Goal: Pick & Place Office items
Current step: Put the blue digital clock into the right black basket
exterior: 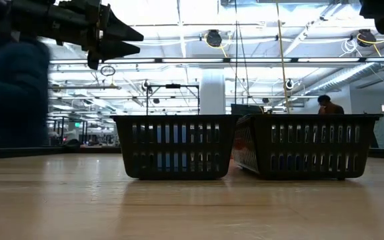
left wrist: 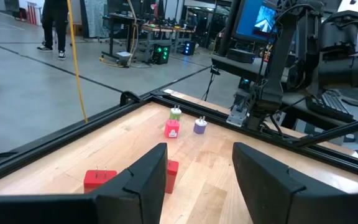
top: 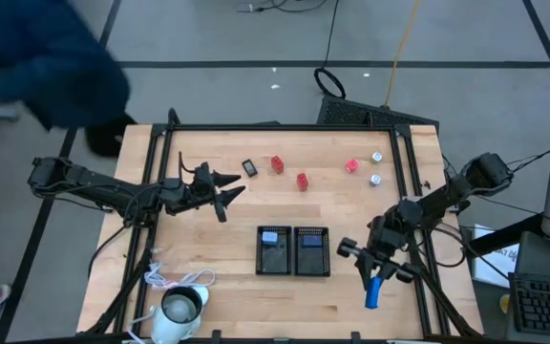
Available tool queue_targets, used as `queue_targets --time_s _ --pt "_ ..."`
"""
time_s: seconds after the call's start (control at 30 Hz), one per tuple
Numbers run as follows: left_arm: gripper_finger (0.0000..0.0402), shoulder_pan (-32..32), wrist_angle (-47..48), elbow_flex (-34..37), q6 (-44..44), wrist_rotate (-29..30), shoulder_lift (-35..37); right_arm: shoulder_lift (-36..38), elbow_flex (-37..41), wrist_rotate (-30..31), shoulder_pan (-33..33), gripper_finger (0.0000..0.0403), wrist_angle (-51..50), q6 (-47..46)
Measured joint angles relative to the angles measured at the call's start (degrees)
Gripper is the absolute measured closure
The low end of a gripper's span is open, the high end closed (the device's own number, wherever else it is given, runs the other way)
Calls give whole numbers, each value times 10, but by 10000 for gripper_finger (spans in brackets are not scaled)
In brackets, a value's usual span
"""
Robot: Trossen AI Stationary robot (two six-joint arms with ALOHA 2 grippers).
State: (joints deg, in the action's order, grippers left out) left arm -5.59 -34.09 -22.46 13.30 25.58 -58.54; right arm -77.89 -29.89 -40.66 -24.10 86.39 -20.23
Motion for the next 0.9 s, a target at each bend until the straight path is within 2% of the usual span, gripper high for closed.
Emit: queue_targets --time_s 0.17,0.23,0.3,0.43,0.57,0.67,0.73,0.9 --pt "232 0 0 0 0 0 0 0 0 4 0 347 -8 1" --pt "236 0 0 0 0 0 0 0 0 23 4 347 -18 2" --pt "239 0 0 0 0 0 0 0 0 76 5 347 -40 8" --pt "238 0 0 0 0 0 0 2 -2 241 4 347 -158 46" --pt "228 0 0 0 0 0 0 15 -30 396 2 347 -386 46" --pt "219 0 0 0 0 0 0 15 -50 489 0 347 -552 22" --pt "213 0 0 0 0 0 0 9 -53 524 1 347 -610 -5" --pt "198 0 0 0 0 0 0 -24 -54 542 8 347 -651 -31"
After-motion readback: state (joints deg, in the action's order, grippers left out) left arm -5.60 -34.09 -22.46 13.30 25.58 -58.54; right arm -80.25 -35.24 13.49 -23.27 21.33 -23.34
